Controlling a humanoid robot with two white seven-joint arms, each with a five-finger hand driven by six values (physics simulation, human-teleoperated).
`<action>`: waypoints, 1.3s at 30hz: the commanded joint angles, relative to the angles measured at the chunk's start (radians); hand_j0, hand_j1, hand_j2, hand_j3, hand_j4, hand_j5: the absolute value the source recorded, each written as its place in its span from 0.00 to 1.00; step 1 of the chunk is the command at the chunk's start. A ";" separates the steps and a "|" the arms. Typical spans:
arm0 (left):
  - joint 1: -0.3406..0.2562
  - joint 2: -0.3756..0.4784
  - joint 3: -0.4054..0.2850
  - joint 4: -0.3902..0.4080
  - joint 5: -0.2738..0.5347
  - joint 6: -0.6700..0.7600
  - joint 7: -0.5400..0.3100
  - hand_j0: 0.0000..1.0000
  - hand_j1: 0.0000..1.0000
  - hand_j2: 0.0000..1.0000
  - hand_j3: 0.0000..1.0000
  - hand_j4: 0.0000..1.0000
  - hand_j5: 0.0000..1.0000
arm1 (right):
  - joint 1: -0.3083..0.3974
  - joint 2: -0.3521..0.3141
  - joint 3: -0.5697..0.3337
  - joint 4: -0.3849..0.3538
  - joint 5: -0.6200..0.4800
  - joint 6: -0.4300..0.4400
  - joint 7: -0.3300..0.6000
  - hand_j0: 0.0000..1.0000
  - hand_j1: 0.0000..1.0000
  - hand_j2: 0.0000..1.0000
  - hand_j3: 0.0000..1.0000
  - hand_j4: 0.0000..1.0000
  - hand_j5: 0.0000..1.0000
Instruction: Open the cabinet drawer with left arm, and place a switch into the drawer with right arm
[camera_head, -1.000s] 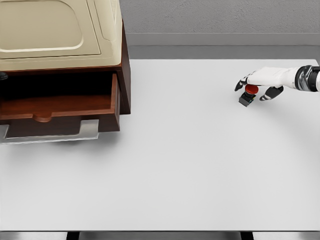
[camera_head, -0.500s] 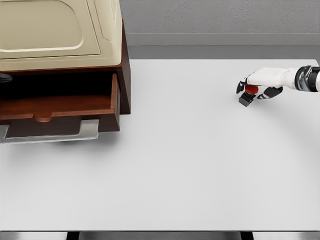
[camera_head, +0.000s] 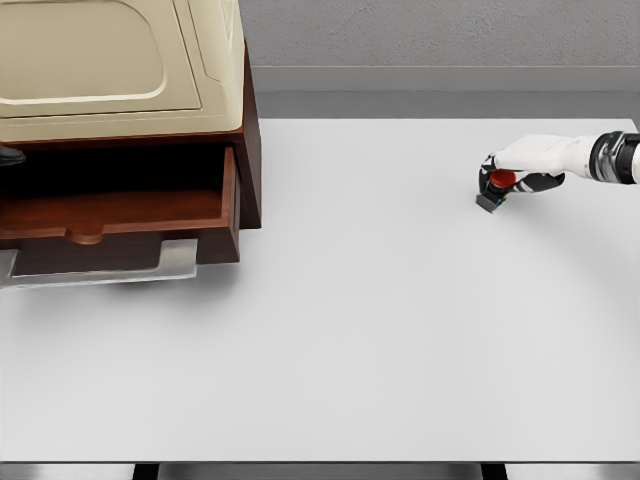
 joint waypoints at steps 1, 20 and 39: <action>0.000 -0.003 0.000 0.000 0.008 0.003 0.000 1.00 1.00 1.00 1.00 1.00 1.00 | 0.000 0.000 -0.003 0.000 -0.018 0.002 0.001 0.47 0.47 0.47 0.47 0.47 0.47; 0.000 -0.006 0.000 0.000 -0.002 0.003 0.000 1.00 1.00 1.00 1.00 1.00 1.00 | -0.052 0.097 -0.070 -0.023 -0.111 0.002 0.001 0.11 0.11 0.11 0.11 0.11 0.11; 0.000 -0.006 0.000 0.000 -0.007 0.004 0.000 1.00 1.00 1.00 1.00 1.00 1.00 | -0.101 0.202 0.022 -0.405 -0.113 0.002 0.001 0.14 0.14 0.14 0.14 0.14 0.14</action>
